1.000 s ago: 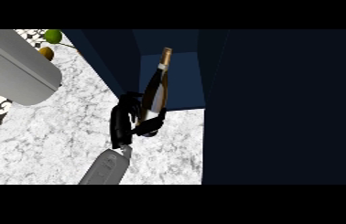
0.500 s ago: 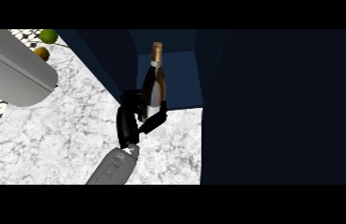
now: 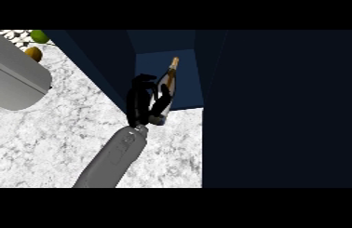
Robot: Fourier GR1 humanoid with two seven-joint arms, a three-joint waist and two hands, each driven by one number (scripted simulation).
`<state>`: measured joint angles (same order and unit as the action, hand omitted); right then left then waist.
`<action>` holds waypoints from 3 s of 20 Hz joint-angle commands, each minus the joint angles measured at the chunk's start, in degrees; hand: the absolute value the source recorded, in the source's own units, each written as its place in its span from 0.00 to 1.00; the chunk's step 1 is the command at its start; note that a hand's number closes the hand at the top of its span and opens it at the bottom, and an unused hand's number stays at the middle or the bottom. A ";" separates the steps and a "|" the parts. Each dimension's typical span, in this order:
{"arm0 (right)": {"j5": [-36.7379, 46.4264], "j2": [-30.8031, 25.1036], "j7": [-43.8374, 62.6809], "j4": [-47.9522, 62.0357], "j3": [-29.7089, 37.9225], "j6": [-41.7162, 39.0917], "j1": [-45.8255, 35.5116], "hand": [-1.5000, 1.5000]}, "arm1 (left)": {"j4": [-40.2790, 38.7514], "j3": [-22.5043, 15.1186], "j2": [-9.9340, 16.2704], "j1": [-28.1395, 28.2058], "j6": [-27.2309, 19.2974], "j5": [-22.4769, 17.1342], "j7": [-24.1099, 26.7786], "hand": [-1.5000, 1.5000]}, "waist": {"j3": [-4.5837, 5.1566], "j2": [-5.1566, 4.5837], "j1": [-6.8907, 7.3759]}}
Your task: Pick up the wine, place it into the cabinet and close the cabinet
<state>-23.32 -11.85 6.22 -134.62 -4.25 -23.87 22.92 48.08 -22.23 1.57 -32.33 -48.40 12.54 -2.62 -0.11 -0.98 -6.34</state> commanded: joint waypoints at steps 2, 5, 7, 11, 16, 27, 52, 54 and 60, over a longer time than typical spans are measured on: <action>-4.56 -0.26 0.90 -3.13 1.43 0.42 0.80 0.00 | -13.19 0.83 -0.98 -15.33 2.38 3.52 -0.43 1.00 | 0.16 -0.44 -0.25; -6.31 -1.17 1.29 -3.69 2.70 -0.10 1.96 0.00 | -18.30 0.77 -1.52 -20.08 2.88 1.36 -0.57 1.00 | 0.19 -0.43 -0.13; -6.10 -0.85 -0.03 -2.98 2.08 -1.27 2.22 0.00 | -19.48 0.72 -1.54 -21.56 2.20 -1.61 -0.01 1.00 | 0.21 -0.57 -0.81; -5.27 -0.59 1.00 -3.82 0.94 -0.52 1.84 0.00 | -23.20 1.89 -1.56 -25.90 1.24 -4.38 -0.57 1.00 | 0.24 -0.77 -0.95; -7.35 -1.84 0.15 -1.96 3.04 -1.87 0.69 0.00 | -29.17 -0.19 -1.57 -29.24 1.09 -5.13 -3.48 1.00 | 0.14 -0.86 -1.41; -7.14 -2.84 2.06 -2.01 4.23 -0.04 -3.26 0.00 | -37.71 -3.27 -1.57 -33.38 -3.06 -2.94 -5.99 0.00 | 0.21 -1.45 -1.00; -6.36 -2.17 1.54 -5.20 0.84 -0.82 3.29 0.00 | -28.07 5.91 -1.57 -25.16 -4.32 -14.51 14.40 0.00 | 0.36 -0.66 0.16; -6.29 -2.60 3.06 -5.33 1.01 0.70 1.40 0.00 | -26.25 6.10 -1.57 -25.77 -4.30 -16.22 16.07 0.00 | 0.33 -0.45 0.88; -6.71 -2.30 3.35 -7.91 0.50 1.79 3.78 0.00 | -18.78 5.53 -1.57 -21.31 -6.95 -24.01 20.91 0.00 | 0.26 0.37 1.54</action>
<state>-28.14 -14.10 6.63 -134.59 -3.96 -24.12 23.76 25.10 -16.64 0.04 -55.82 -53.10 -7.29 15.04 0.18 -1.05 -5.32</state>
